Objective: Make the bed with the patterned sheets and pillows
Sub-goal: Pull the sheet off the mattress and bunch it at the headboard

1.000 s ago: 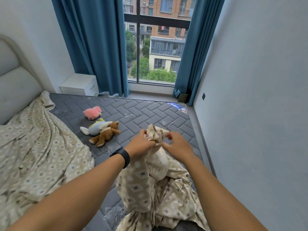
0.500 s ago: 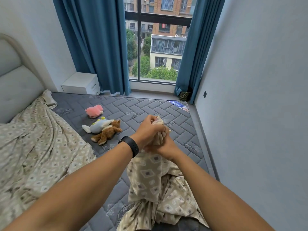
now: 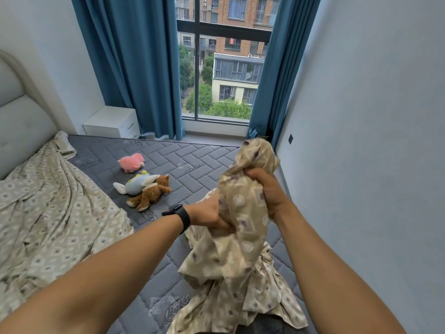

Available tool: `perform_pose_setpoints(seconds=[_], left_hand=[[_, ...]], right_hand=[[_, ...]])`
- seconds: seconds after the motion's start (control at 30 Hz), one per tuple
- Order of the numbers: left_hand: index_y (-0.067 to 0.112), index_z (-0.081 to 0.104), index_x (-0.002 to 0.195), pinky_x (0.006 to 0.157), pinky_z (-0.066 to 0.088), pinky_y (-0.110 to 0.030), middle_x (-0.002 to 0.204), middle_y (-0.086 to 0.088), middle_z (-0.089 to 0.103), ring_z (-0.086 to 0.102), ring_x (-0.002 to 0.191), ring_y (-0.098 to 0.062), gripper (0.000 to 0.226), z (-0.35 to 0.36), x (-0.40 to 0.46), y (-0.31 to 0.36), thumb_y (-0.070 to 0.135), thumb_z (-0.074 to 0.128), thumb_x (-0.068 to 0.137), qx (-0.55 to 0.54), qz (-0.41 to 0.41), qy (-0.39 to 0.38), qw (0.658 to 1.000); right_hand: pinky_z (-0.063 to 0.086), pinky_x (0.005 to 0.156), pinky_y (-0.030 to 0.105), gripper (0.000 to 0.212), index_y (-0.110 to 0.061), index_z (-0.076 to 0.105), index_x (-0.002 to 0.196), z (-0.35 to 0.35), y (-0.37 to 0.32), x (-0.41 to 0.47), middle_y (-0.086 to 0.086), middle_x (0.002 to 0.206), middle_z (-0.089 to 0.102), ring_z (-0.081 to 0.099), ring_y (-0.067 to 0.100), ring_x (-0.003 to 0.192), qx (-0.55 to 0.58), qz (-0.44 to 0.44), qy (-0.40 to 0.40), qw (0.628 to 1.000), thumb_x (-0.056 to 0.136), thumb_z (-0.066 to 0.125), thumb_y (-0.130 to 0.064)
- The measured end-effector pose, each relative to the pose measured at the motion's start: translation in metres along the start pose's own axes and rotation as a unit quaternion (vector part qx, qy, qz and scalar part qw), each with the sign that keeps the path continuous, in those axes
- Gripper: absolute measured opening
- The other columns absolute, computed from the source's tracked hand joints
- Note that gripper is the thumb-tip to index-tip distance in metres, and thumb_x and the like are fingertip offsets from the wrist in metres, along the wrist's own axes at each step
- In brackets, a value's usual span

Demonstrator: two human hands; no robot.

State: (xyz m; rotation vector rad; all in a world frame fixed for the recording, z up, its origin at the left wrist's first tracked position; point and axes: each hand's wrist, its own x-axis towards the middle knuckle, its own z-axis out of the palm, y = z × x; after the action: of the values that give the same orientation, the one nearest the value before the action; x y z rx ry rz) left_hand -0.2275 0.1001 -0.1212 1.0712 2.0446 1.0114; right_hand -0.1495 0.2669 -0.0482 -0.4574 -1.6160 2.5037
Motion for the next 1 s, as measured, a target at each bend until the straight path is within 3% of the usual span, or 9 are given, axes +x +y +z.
perform_pose_setpoints(seconds=[0.1,0.17,0.3,0.43,0.6,0.7,0.83,0.93,1.0], left_hand=[[0.037,0.069,0.120,0.099,0.053,-0.032,0.121,0.013,0.071,0.065,0.114,-0.009,0.049,0.011,0.014,0.019,0.044,0.087,0.075,0.001,0.006,-0.014,1.000],[0.032,0.072,0.112,0.095,0.057,-0.042,0.110,0.006,0.075,0.070,0.103,-0.017,0.037,0.015,0.019,0.018,0.043,0.083,0.079,-0.036,-0.048,-0.010,0.998],[0.011,0.073,0.099,0.083,0.059,-0.045,0.096,-0.008,0.075,0.069,0.079,-0.022,0.029,0.019,0.024,0.003,0.027,0.077,0.075,-0.061,-0.166,0.087,0.980],[0.006,0.066,0.093,0.043,0.043,-0.023,0.079,-0.012,0.065,0.057,0.057,-0.022,0.016,0.015,0.028,0.020,0.017,0.068,0.081,-0.176,-0.256,0.178,0.934],[0.010,0.054,0.078,0.048,0.035,-0.023,0.066,-0.011,0.049,0.044,0.051,-0.022,0.005,-0.002,0.023,0.037,0.010,0.058,0.082,-0.357,-0.224,0.229,0.877],[0.008,0.058,0.085,0.052,0.041,-0.026,0.073,-0.011,0.055,0.052,0.064,-0.025,0.006,0.000,0.014,0.051,0.011,0.062,0.081,-0.374,-0.165,0.223,0.885],[0.012,0.062,0.120,0.085,0.055,-0.038,0.109,-0.011,0.073,0.070,0.099,-0.025,0.049,0.006,0.010,0.051,0.024,0.074,0.074,-0.402,-0.125,0.178,0.890],[0.004,0.061,0.123,0.090,0.050,-0.044,0.111,-0.016,0.070,0.067,0.103,-0.029,0.055,-0.001,0.005,0.050,0.021,0.076,0.072,-0.405,-0.088,0.146,0.898],[0.003,0.068,0.113,0.093,0.050,-0.038,0.107,-0.012,0.071,0.066,0.101,-0.021,0.046,-0.006,0.000,0.048,0.020,0.075,0.071,-0.334,-0.044,0.185,0.923]], right_hand=[[0.058,0.075,0.035,0.013,-0.007,0.071,0.096,0.002,-0.034,-0.004,0.013,0.087,0.072,0.068,0.027,0.080,0.023,-0.015,-0.022,0.999,0.087,0.066,-0.013],[0.057,0.069,0.030,0.011,-0.009,0.073,0.099,-0.009,-0.047,0.001,0.006,0.086,0.074,0.069,0.025,0.083,-0.055,-0.067,0.074,0.993,0.089,0.068,-0.010],[0.042,0.073,0.010,0.058,-0.028,0.055,0.136,-0.052,-0.039,0.008,-0.009,0.119,0.063,0.059,0.013,0.104,-0.379,-0.203,0.242,0.870,0.083,0.072,-0.011],[0.046,0.081,0.036,0.072,-0.045,0.037,0.148,-0.068,0.012,0.003,-0.004,0.131,0.050,0.057,0.026,0.107,-0.557,-0.214,0.193,0.779,0.086,0.055,-0.013],[0.028,0.120,0.048,0.125,-0.045,-0.016,0.156,-0.057,0.053,-0.003,-0.002,0.161,0.014,0.022,0.022,0.150,-0.506,-0.032,0.003,0.862,0.073,0.076,-0.062],[0.020,0.125,0.050,0.160,-0.043,-0.036,0.148,-0.044,0.070,0.003,-0.010,0.164,-0.016,-0.001,0.018,0.155,-0.515,0.008,0.002,0.857,0.047,0.081,-0.080],[0.020,0.126,0.037,0.139,-0.034,0.008,0.159,-0.031,0.092,0.022,-0.004,0.159,0.012,0.015,0.012,0.149,-0.528,-0.089,0.042,0.843,0.050,0.085,-0.074],[0.051,0.098,0.026,0.100,-0.024,0.036,0.141,-0.028,0.093,0.024,-0.007,0.130,0.052,0.058,0.011,0.119,-0.409,-0.119,0.084,0.901,0.059,0.092,-0.031],[0.048,0.083,0.022,0.085,-0.020,0.044,0.136,-0.028,0.087,0.027,-0.012,0.114,0.058,0.064,0.012,0.103,-0.430,-0.119,0.105,0.889,0.065,0.087,-0.034]])
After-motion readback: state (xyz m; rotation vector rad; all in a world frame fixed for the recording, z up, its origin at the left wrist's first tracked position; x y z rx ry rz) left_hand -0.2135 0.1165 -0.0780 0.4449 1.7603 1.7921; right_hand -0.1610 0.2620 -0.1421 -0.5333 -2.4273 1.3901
